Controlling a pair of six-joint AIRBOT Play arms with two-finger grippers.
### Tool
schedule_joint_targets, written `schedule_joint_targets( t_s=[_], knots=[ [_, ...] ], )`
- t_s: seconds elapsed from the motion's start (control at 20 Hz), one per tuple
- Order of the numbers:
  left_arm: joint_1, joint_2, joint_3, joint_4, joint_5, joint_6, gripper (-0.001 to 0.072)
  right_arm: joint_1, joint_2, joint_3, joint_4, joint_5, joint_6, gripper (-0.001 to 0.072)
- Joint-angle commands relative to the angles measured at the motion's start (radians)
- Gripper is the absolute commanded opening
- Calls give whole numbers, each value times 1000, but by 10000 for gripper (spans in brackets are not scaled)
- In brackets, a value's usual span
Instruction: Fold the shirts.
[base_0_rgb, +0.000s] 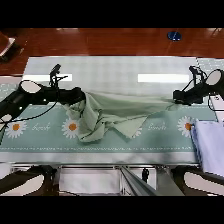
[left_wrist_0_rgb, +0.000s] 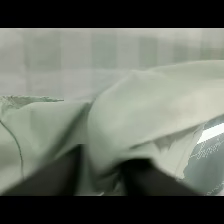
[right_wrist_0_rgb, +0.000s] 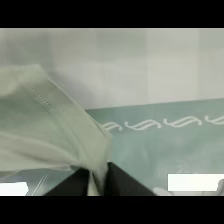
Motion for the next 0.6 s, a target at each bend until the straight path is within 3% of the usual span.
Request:
schedule_joint_targets(
  t_s=[0.0, 0.2, 0.4, 0.55],
  knots=[
    [35, -15, 20, 7, -95, 2, 507, -4, -59, 102, -35, 71, 11, 414],
    [246, 63, 51, 96, -353, 13, 507, -127, 33, 161, -116, 173, -1, 414],
    [429, 280, -120, 143, -364, 10, 507, -323, 236, -82, 53, 38, -15, 413],
    [440, 440, -349, 119, -375, -20, 507, -344, 379, -365, 240, -27, -121, 408]
  ],
)
